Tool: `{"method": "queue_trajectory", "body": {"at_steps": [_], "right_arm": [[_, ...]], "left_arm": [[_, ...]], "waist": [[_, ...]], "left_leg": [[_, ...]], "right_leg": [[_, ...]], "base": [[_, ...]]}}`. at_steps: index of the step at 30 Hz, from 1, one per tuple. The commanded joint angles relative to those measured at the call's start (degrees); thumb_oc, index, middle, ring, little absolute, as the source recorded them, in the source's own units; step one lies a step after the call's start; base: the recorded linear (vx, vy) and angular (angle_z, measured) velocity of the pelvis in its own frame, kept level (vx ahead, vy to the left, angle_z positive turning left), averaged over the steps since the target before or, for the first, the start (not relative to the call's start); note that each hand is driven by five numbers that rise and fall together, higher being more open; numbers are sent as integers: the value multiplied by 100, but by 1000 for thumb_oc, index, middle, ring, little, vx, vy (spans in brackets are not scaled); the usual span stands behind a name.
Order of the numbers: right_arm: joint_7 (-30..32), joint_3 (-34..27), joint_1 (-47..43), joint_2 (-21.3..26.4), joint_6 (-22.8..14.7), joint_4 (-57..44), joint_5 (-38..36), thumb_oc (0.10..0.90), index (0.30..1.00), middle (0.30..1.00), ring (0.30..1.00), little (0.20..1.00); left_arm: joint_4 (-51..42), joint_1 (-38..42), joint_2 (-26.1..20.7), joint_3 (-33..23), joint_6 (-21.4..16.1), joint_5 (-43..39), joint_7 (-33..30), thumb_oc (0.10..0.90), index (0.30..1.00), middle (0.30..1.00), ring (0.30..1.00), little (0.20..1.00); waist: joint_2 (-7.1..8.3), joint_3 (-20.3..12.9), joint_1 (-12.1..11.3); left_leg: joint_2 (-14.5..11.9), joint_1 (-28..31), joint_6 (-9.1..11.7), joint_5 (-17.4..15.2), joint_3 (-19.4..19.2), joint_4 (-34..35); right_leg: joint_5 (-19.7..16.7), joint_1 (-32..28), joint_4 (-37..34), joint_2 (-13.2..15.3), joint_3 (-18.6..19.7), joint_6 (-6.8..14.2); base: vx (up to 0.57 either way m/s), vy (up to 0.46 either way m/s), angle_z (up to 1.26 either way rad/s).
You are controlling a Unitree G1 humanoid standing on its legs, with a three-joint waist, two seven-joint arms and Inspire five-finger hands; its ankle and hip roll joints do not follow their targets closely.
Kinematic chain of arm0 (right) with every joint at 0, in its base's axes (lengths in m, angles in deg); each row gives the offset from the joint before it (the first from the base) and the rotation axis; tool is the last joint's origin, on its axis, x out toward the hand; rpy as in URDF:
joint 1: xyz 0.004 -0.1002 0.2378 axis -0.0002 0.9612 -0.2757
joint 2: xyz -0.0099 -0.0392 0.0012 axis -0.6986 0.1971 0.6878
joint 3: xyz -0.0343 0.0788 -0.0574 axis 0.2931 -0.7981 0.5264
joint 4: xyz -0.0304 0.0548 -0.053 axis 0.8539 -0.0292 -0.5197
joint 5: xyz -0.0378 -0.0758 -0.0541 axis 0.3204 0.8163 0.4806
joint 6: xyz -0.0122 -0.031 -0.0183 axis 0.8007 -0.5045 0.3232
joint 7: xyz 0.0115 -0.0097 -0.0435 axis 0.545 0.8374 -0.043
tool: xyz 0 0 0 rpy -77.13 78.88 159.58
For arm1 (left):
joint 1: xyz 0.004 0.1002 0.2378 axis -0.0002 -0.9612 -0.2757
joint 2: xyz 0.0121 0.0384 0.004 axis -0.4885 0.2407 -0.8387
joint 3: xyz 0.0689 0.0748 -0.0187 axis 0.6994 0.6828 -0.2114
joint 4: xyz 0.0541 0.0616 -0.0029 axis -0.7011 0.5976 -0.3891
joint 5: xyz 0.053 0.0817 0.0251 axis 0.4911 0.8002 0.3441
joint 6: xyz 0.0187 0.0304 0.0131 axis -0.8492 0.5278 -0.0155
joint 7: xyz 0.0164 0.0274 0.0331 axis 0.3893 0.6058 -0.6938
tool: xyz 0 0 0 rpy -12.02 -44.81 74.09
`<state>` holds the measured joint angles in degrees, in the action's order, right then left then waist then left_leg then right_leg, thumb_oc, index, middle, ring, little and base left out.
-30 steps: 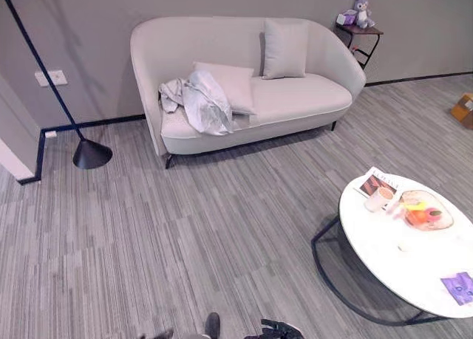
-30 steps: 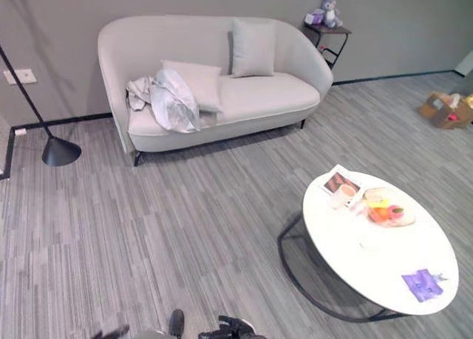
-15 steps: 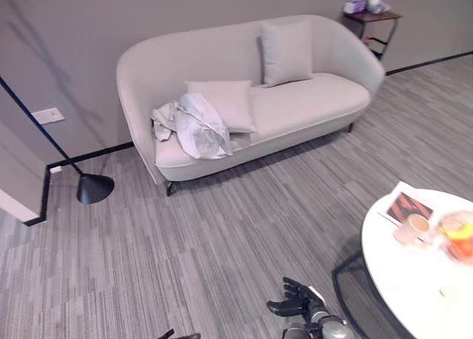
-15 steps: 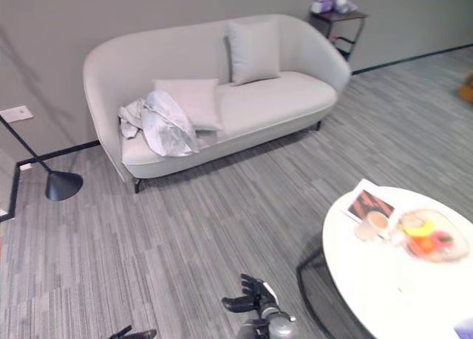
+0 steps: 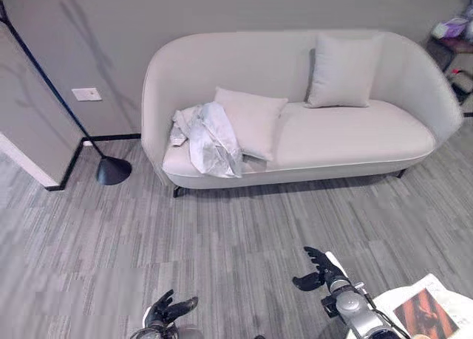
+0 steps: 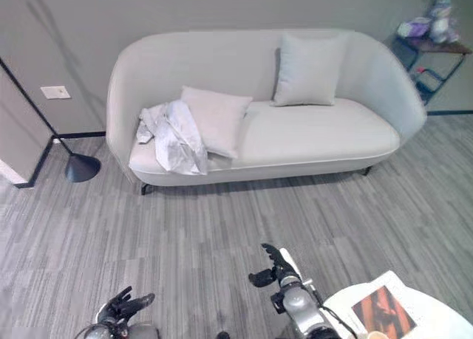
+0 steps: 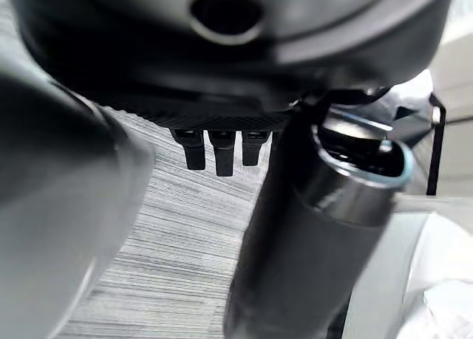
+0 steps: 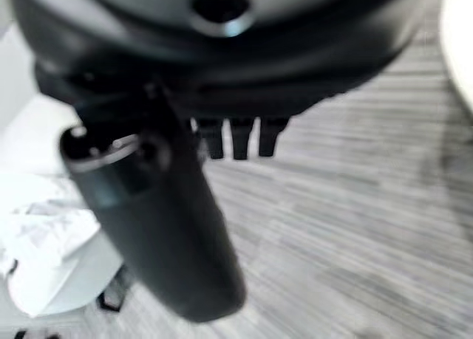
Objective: Hang the clothes on the sofa on the clothes rack.
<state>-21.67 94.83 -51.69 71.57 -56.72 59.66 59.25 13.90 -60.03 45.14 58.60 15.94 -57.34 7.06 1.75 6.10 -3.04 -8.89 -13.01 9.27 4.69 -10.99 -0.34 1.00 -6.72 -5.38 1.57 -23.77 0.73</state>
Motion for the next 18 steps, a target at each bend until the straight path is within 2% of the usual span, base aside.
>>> {"method": "queue_trajectory", "body": {"at_steps": [1,2,3,5,6,8,9,10,12,13,14,16,17,18], "right_arm": [[438,-55,-289,21,-333,-343,361,800,900,900,900,900],[506,-11,-353,0,-325,-312,452,800,900,900,900,900],[583,78,-401,-23,-298,-314,530,800,900,900,900,900],[609,122,-329,-71,-283,-356,570,800,900,900,900,900],[613,164,-312,-101,-277,-323,629,800,900,900,900,900],[795,163,-279,-197,-210,-61,706,800,900,900,900,900],[943,110,-229,-375,-152,166,693,800,900,900,900,900],[944,108,-231,-376,-154,168,694,800,900,900,900,900],[1073,53,-233,-511,-179,383,652,800,900,900,900,900],[1188,-43,-288,-581,-199,580,610,800,900,900,900,900],[1188,-43,-290,-584,-200,582,610,800,900,900,900,900],[1276,-99,-442,-659,-147,676,574,800,900,900,900,900],[1277,-100,-445,-661,-147,677,574,800,900,900,900,900],[1351,-135,-490,-661,-122,652,561,800,900,900,900,900]], "left_arm": [[233,89,237,37,-185,-484,-275,800,900,900,900,900],[282,91,287,-32,-201,-641,-309,800,900,900,900,900],[442,98,381,-228,-232,-1084,-384,800,900,900,900,900],[372,74,447,-295,-248,-1327,-431,800,900,900,900,900],[384,56,448,-267,-257,-1257,-455,800,900,900,900,900],[353,159,349,-53,-257,-873,-571,800,900,900,900,900],[284,286,203,229,-273,-431,-663,800,900,900,900,900],[283,288,203,230,-272,-430,-664,800,900,900,900,900],[182,400,57,535,-272,144,-692,800,900,900,900,900],[15,481,-94,810,-256,674,-713,800,900,900,900,900],[13,481,-96,810,-255,675,-714,800,900,900,900,900],[43,565,-198,956,-176,922,-676,800,900,900,900,900],[44,568,-199,955,-176,923,-676,800,900,900,900,900],[146,593,-243,1031,-123,1072,-671,800,900,900,900,900]], "waist": [[-150,4,-323],[-157,33,-348],[-149,60,-373],[-153,-20,-382],[-173,-51,-410],[-95,-136,-424],[-3,-189,-387],[-2,-202,-395],[81,-270,-348],[121,-320,-282],[131,-323,-288],[124,-240,-183],[135,-242,-193],[64,-169,-84]], "left_leg": [[-220,107,-161,677,289,457],[-347,-45,-66,755,327,533],[-657,-130,65,921,256,533],[-877,32,66,1058,48,472],[-891,122,54,1097,-22,428],[-739,107,-28,1006,-61,126],[-525,203,-165,848,-203,76],[-526,187,-172,850,-211,75],[-230,363,-353,695,-348,235],[129,546,-566,503,-404,461],[139,545,-571,499,-414,460],[364,728,-749,280,-462,534],[374,725,-754,277,-476,534],[433,825,-823,127,-463,534]], "right_leg": [[99,-42,38,734,467,604],[157,-150,38,742,446,603],[236,-386,38,801,459,646],[258,-661,38,868,530,731],[289,-781,38,907,563,777],[193,-882,178,1134,581,817],[-14,-819,550,1431,594,879],[-27,-798,545,1433,603,882],[-337,-690,926,1688,586,957],[-811,-397,1505,1950,629,1027],[-807,-385,1517,1964,641,1033],[-1348,53,2264,2231,618,1058],[-1342,75,2283,2246,639,1064],[-1193,440,2724,2035,792,977]], "base": [[308,153,-10],[429,276,-4],[460,355,4],[429,369,-11],[368,308,-31],[395,396,-12],[292,374,6],[267,385,5],[244,381,30],[235,381,42],[234,403,31],[121,257,28],[156,256,19],[171,202,11]]}}
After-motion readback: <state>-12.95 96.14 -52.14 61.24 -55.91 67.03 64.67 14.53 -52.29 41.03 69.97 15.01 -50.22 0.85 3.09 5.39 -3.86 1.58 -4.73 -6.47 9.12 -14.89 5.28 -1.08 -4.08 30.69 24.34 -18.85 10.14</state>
